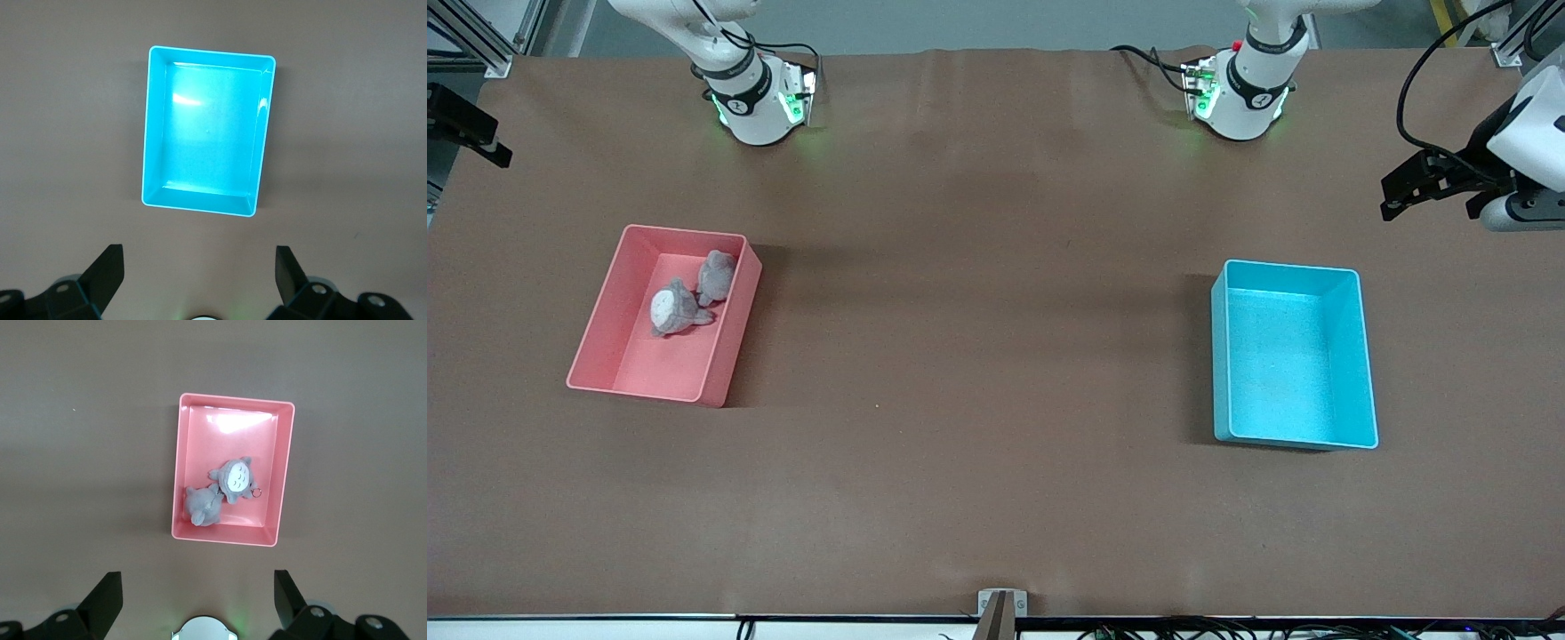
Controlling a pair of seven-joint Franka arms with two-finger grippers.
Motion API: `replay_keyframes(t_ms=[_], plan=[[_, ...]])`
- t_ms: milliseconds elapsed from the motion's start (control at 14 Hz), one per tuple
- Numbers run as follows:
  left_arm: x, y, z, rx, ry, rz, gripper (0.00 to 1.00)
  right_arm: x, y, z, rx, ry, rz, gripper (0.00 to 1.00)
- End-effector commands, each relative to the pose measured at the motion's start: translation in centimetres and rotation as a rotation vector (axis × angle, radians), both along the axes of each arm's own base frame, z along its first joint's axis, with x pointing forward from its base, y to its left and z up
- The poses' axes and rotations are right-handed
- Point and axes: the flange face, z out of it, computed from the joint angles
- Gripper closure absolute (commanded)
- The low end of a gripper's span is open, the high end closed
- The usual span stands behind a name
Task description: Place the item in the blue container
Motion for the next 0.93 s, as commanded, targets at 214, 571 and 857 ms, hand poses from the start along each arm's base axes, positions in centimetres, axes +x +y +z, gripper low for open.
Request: replay_keyframes(t_ms=[214,571,857], plan=[[0.5,-0.4,-0.3,0.0,-0.005,-0.029,0.0,6.8,-3.2,-8.0,0.004,0.037,-0.053,0.0],[0.8,-0.7,-0.8,0.0,0.001,-0.033,0.0,9.5,-6.0,-17.6,-0.011,0.142,-0.09,0.0],[0.8,-0.8,-0.8,0.0,0.001,-0.035,0.0,7.1,-5.8,-28.5,-0.011,0.11,-0.103,0.0]])
